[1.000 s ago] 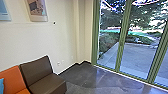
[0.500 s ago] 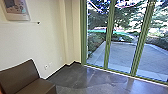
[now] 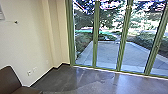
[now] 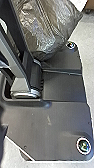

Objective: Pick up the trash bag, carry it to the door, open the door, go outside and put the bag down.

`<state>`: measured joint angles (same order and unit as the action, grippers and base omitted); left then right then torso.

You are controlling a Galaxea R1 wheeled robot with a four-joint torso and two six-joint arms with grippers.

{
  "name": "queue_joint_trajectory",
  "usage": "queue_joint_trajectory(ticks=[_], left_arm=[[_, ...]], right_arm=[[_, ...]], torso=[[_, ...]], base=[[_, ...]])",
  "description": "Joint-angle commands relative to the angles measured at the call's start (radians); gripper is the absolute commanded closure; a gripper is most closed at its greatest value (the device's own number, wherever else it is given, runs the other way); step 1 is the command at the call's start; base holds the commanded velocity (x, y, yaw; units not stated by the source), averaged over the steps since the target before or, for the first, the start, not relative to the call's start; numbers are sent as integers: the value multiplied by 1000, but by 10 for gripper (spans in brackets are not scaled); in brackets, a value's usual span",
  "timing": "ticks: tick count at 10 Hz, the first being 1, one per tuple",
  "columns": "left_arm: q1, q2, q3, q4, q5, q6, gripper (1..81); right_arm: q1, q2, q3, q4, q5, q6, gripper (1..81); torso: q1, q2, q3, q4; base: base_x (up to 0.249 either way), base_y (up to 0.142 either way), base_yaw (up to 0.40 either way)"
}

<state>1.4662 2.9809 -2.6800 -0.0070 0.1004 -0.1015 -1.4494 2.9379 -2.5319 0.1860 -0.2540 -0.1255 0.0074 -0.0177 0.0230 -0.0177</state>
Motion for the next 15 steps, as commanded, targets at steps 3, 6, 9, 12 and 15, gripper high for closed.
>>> queue_joint_trajectory(ticks=[3, 6, 9, 12, 15], left_arm=[[-63, -6, 0, -1, 58, 8, 811], [-63, -5, 0, -1, 56, 6, 811], [-62, -5, 0, -1, 56, 6, 811], [-63, -5, 0, -1, 56, 6, 811], [-63, -5, -1, 1, 56, 6, 811]], right_arm=[[65, -1, 7, 0, -67, -5, 10], [65, -1, 7, 0, -67, -5, 10], [65, -1, 7, 0, -67, -3, 10], [65, 0, 6, -2, -67, -5, 10], [65, 0, 6, -5, -67, -5, 10]], torso=[[0, 0, 0, 0], [0, 0, 0, 0], [0, 0, 0, 0], [0, 0, 0, 0], [0, 0, 0, 0]], base=[[0, 0, -381], [0, 0, -383], [0, 0, -384], [0, 0, -386], [0, 0, -387]])
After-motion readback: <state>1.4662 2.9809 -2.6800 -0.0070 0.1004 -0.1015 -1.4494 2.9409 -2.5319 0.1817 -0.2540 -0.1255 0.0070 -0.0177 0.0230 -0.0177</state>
